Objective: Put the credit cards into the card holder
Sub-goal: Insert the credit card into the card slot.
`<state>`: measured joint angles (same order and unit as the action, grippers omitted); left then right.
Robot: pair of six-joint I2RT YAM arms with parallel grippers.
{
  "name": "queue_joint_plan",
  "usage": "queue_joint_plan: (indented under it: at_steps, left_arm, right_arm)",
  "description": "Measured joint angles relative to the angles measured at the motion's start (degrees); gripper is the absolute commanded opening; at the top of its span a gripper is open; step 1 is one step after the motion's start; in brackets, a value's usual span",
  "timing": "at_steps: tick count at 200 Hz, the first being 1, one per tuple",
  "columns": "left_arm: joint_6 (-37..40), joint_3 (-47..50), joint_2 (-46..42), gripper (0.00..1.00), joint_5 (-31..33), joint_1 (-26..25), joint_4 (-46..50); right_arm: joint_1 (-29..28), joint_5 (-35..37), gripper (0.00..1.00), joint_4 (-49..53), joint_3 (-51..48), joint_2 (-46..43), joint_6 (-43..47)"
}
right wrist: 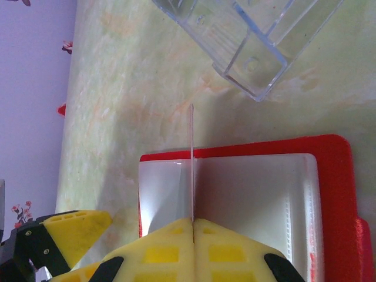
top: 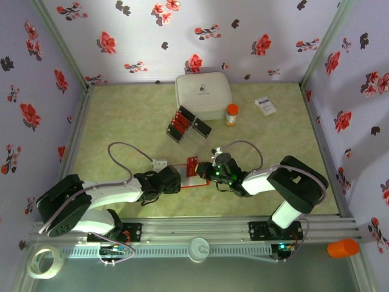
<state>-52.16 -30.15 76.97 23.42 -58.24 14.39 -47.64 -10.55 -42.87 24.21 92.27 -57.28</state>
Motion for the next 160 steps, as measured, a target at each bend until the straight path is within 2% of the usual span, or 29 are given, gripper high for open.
queue_joint_plan:
  at_steps: [160]
  left_arm:
    - [0.1,-0.7,-1.7,1.0,0.8,-0.2,3.5]
  right_arm:
    - [-0.2,-1.0,0.0,-0.6,-0.6,-0.5,-0.3]
